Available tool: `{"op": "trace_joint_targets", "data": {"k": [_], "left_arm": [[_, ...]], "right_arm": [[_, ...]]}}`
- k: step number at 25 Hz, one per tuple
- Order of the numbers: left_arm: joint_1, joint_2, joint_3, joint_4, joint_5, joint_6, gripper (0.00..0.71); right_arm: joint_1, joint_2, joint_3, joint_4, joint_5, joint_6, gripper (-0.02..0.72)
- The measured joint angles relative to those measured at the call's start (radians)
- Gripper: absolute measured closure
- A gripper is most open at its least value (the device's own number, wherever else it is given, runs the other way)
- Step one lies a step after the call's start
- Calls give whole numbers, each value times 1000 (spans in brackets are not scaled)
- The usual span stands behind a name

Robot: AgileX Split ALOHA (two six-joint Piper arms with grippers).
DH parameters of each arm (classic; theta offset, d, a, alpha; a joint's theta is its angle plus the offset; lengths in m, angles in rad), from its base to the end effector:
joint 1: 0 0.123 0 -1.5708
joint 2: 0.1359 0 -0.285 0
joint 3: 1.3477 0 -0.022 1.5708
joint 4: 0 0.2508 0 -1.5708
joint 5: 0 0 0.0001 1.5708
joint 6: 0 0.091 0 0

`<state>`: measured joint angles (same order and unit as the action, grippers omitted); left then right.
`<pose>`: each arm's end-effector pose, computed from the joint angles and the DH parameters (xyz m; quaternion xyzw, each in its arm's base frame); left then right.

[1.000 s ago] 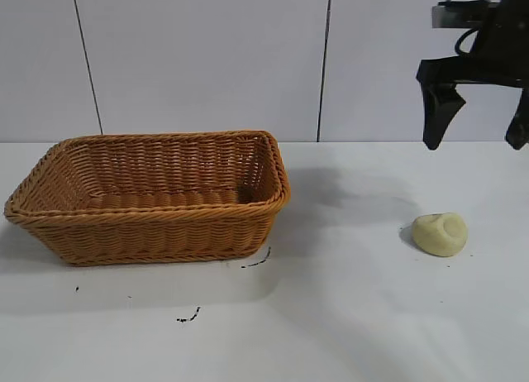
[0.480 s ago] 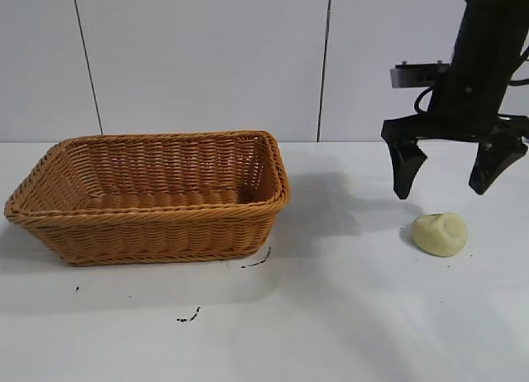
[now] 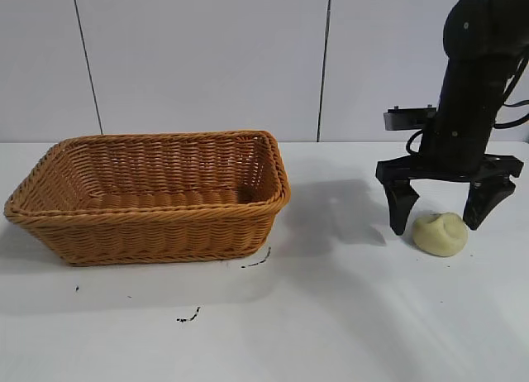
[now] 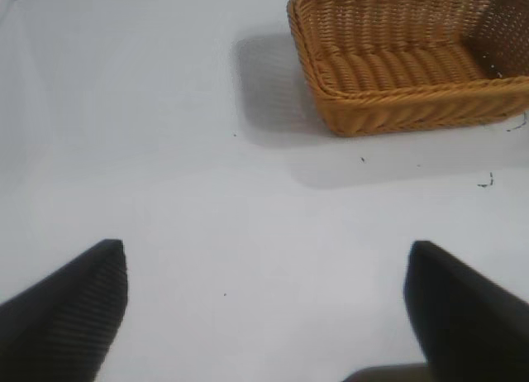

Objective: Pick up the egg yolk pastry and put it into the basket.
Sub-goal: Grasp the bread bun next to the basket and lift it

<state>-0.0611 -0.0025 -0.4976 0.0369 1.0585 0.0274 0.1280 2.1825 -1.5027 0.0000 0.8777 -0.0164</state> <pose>-0.0047 0.0032 0.2768 0.0370 0.8517 0.0096 0.5227 0.4197 0.0540 0.1196 -0.0720 0.9961 0.0028 0.0501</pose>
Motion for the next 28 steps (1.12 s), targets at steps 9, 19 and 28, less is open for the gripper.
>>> {"op": "trace_joint_targets", "data": {"k": [9,19,28], "left_arm": [[0,0,0,0,0,0,17],[0,0,0,0,0,0,17],[0,0,0,0,0,0,17]], "right_arm": [[0,29,0,0,6,0,82],[-1,29,-27,-10,71,0,533],[-1,-80,-227,0,246,7,542]]}}
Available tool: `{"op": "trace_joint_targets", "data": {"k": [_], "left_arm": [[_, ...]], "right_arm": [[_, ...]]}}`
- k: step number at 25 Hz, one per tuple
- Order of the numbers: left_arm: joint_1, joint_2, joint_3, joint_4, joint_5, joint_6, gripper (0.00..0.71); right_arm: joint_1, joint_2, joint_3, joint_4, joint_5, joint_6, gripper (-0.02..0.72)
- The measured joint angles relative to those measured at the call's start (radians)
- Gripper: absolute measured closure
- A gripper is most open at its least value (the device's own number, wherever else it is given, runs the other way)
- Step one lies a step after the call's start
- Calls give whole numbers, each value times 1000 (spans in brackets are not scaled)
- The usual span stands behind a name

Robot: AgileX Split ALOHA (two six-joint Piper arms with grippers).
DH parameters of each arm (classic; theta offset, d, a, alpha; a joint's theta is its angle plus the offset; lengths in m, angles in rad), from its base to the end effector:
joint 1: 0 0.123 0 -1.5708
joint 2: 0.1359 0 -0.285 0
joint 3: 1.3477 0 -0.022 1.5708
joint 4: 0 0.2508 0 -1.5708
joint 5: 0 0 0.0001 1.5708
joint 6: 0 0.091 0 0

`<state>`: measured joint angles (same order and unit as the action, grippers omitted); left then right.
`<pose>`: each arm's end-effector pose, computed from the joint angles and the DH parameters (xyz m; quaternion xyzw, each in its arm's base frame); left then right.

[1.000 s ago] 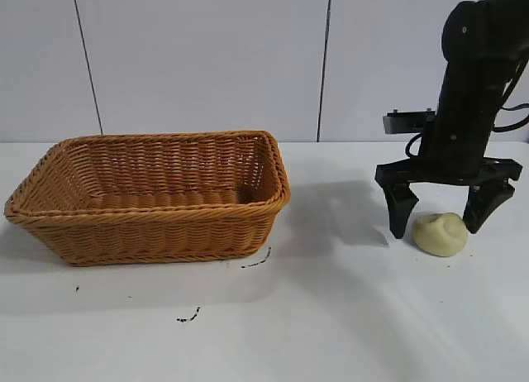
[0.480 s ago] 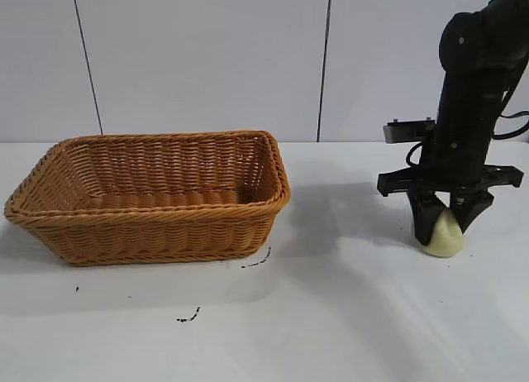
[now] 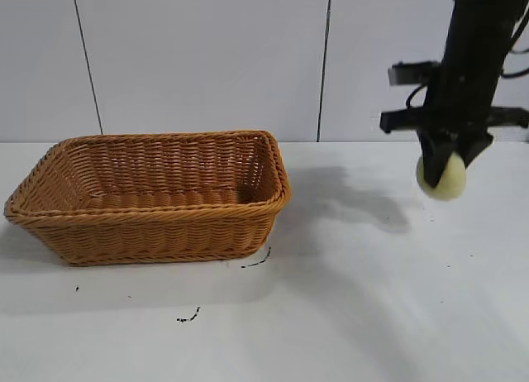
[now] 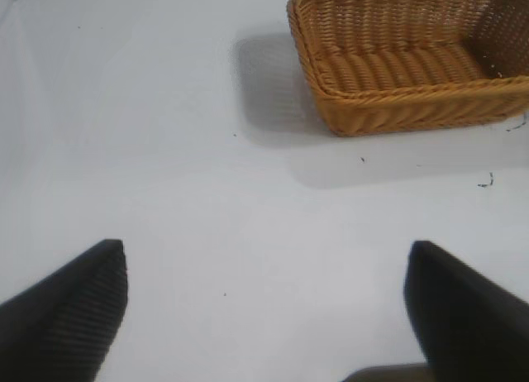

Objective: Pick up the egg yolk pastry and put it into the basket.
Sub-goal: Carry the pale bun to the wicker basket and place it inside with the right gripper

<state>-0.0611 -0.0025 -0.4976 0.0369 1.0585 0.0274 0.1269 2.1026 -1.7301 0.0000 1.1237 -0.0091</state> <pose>-0.0047 0.0032 0.2768 0.0370 0.8517 0.0096 0.5227 0.4344 0.0554 0.2075 -0.0677 0.9944 0.0048 0.0807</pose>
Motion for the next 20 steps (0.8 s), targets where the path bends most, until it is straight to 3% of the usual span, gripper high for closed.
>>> {"op": "trace_joint_targets", "data": {"k": [3,10,20], "left_arm": [[0,0,0,0,0,0,17],[0,0,0,0,0,0,17],[0,0,0,0,0,0,17]], "right_arm": [[0,-27,-93,0,68,0,543],[20,-31,-197,8,85,1,543],[261,-5,-308,0,73,9,543]]}}
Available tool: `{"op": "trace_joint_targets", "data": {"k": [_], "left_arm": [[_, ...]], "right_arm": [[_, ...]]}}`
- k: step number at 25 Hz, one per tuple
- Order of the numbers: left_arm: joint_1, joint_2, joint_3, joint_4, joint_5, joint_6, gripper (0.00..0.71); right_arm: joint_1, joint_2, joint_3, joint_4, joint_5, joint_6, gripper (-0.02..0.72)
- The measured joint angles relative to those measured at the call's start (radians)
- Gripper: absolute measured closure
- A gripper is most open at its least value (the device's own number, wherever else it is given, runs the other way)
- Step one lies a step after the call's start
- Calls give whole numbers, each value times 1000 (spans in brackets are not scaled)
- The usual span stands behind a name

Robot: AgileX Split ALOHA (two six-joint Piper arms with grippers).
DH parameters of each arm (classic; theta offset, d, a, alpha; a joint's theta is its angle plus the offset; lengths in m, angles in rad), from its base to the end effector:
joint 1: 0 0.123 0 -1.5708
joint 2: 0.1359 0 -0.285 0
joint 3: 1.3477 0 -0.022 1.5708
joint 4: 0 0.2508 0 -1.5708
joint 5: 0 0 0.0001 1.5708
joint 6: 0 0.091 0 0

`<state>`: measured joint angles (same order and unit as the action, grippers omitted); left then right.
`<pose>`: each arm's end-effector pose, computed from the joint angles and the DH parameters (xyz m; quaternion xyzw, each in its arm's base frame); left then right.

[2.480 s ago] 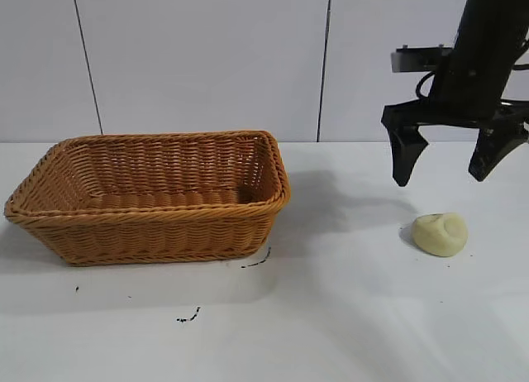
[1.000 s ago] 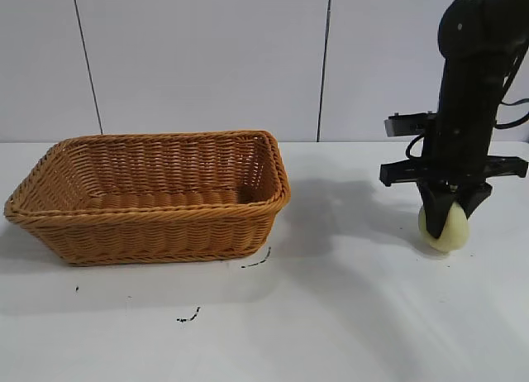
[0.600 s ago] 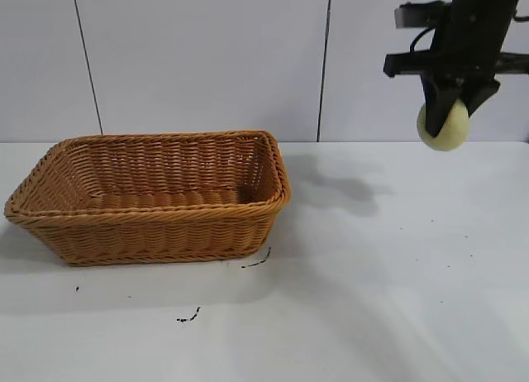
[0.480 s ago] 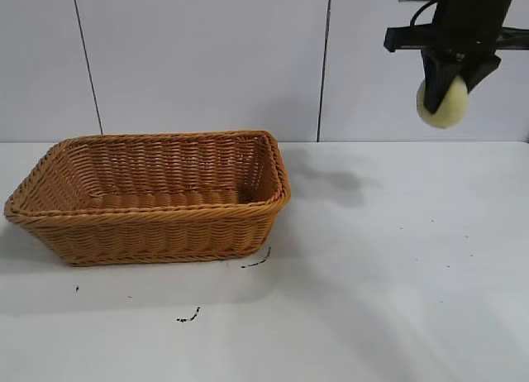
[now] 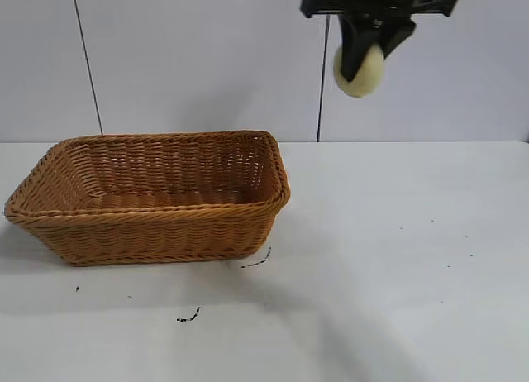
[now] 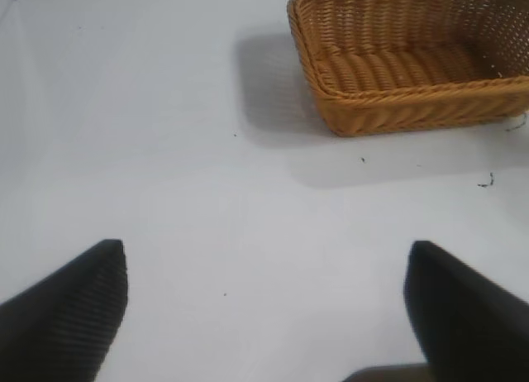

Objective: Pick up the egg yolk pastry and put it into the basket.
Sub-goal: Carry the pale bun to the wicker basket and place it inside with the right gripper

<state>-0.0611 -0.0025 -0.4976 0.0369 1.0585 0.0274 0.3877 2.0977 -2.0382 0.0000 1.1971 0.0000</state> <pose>-0.0047 0.0032 0.2768 0.0370 0.8517 0.0096 0.5227 0.4267 0.1743 0.2928 -0.1888 0.9616 0.0384 0.1956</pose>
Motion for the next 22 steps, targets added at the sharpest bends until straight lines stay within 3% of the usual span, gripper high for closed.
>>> {"op": "trace_joint_targets", "data": {"k": [11,17,22], "left_arm": [[0,0,0,0,0,0,17],[0,0,0,0,0,0,17],[0,0,0,0,0,0,17]], "right_arm": [[236,237,-218,14,-70,16,543],[263,353,-236,24,-179,17,543],[264,414,-236,25,-215,17,543]]}}
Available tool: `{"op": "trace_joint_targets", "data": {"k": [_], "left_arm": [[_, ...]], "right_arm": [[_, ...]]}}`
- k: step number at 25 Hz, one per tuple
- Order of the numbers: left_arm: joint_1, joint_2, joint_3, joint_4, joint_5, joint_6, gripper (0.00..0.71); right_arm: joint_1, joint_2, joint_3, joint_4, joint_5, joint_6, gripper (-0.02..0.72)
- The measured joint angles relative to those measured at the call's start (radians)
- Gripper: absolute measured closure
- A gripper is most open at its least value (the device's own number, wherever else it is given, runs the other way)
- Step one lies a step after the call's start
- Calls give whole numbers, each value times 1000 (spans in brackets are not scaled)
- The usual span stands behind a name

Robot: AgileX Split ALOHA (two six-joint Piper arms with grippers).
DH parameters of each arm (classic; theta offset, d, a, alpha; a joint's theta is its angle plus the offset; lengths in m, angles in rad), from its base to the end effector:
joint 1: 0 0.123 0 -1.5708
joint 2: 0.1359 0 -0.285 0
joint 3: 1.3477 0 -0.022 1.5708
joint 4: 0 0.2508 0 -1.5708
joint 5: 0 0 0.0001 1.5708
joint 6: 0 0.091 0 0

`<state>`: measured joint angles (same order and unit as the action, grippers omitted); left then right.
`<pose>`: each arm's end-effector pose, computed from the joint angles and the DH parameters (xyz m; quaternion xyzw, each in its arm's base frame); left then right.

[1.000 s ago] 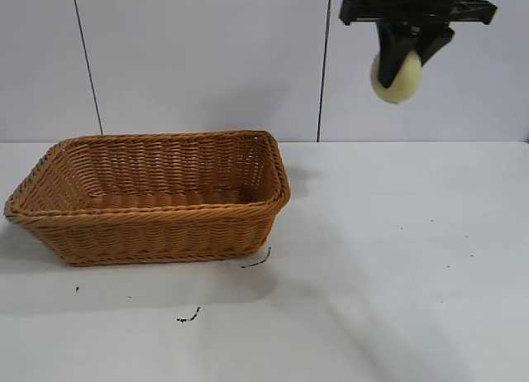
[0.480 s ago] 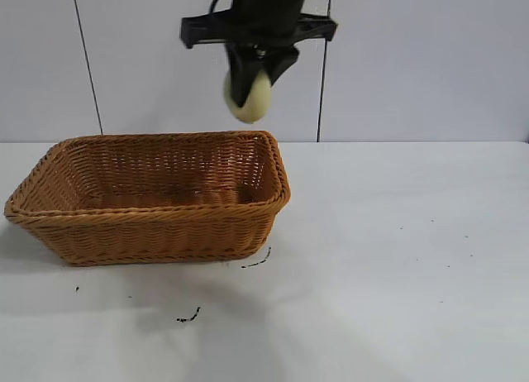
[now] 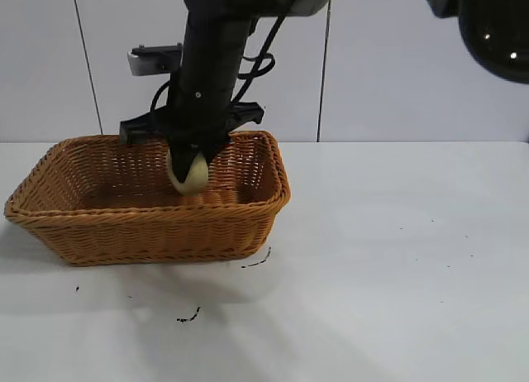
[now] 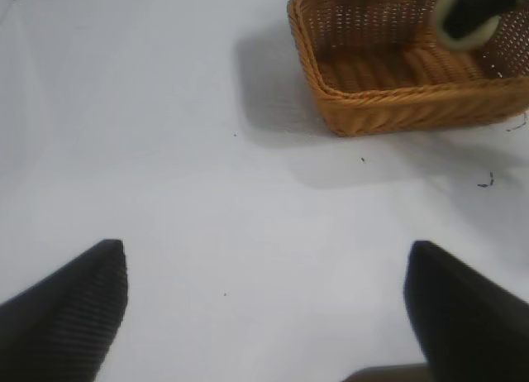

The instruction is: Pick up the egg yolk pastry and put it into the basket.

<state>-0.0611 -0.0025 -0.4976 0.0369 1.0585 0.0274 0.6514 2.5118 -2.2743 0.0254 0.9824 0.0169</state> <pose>-0.0047 0.0032 0.2768 0.0370 0.8517 0.0096 0.5227 0.4288 0.3294 0.1599 -0.3001 0.9287 0.0824 0.2014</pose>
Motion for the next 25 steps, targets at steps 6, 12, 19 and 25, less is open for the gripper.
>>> {"op": "trace_joint_targets", "data": {"k": [6,12,19,25], "left_arm": [[0,0,0,0,0,0,17],[0,0,0,0,0,0,17],[0,0,0,0,0,0,17],[0,0,0,0,0,0,17]], "right_arm": [[0,7,0,32,-26,-6,353],[0,7,-12,29,10,-8,45],[-2,-61,-125,-54,162,-8,26],[-59,-127,-183,-124,217,1,26]]}}
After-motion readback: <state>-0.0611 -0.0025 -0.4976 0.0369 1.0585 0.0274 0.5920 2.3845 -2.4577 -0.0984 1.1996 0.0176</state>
